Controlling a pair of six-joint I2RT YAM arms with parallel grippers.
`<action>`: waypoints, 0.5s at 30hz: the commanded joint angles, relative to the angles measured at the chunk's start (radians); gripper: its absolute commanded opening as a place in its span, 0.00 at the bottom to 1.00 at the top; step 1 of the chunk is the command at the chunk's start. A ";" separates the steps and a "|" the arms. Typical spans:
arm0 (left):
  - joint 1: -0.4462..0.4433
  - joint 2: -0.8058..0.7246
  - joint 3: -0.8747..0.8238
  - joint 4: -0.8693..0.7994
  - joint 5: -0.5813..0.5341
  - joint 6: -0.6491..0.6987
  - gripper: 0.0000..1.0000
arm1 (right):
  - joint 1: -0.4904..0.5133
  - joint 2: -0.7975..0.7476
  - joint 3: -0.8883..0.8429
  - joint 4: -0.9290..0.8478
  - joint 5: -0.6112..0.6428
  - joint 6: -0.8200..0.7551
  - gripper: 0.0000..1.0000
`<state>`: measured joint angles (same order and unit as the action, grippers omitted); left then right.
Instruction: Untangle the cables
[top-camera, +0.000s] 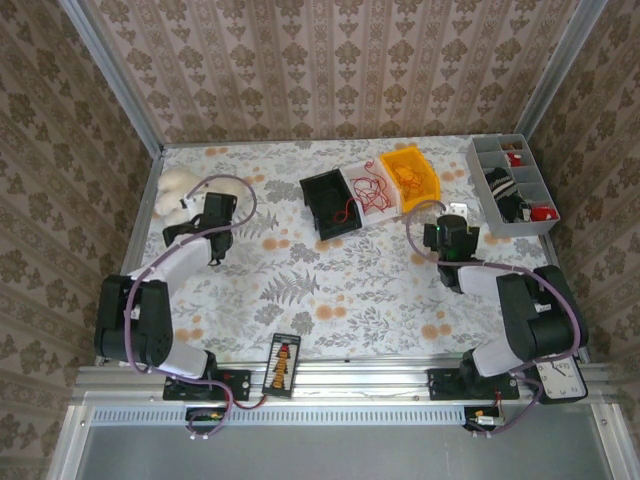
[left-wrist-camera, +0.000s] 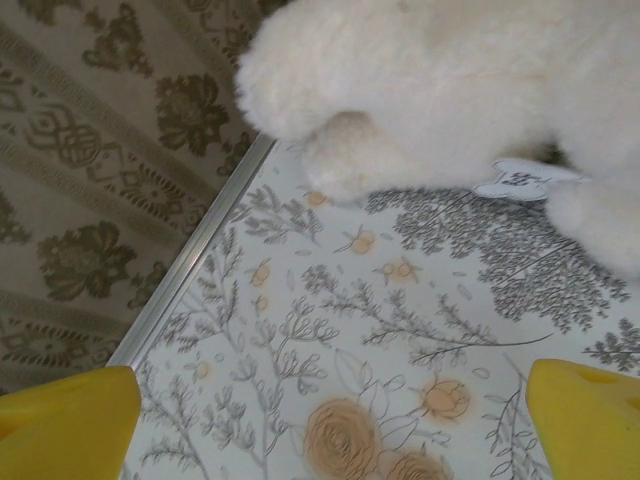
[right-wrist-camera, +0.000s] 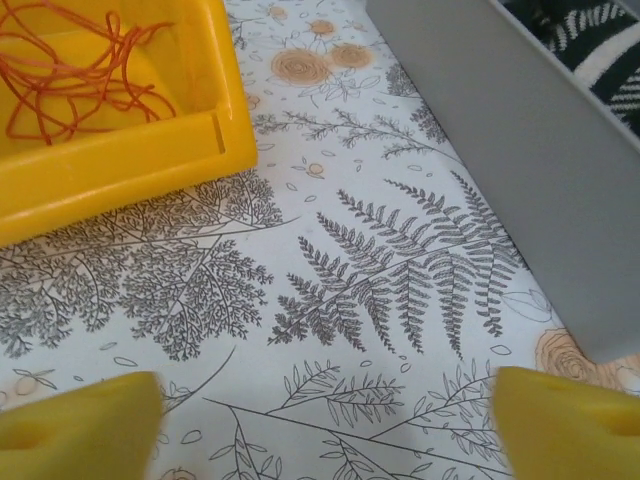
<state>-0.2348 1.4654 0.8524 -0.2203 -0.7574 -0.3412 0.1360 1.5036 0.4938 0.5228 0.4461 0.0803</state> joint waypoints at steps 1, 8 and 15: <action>-0.012 -0.044 -0.043 0.154 0.036 0.142 1.00 | -0.062 -0.002 -0.006 0.171 -0.124 -0.028 1.00; -0.009 -0.101 -0.316 0.500 0.016 0.271 1.00 | -0.136 0.027 -0.078 0.310 -0.439 -0.050 1.00; 0.018 0.015 -0.374 0.950 0.113 0.427 1.00 | -0.125 0.024 -0.084 0.320 -0.394 -0.050 1.00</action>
<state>-0.2295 1.4414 0.4732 0.4480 -0.6945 -0.0307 0.0067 1.5227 0.4213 0.7963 0.0803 0.0467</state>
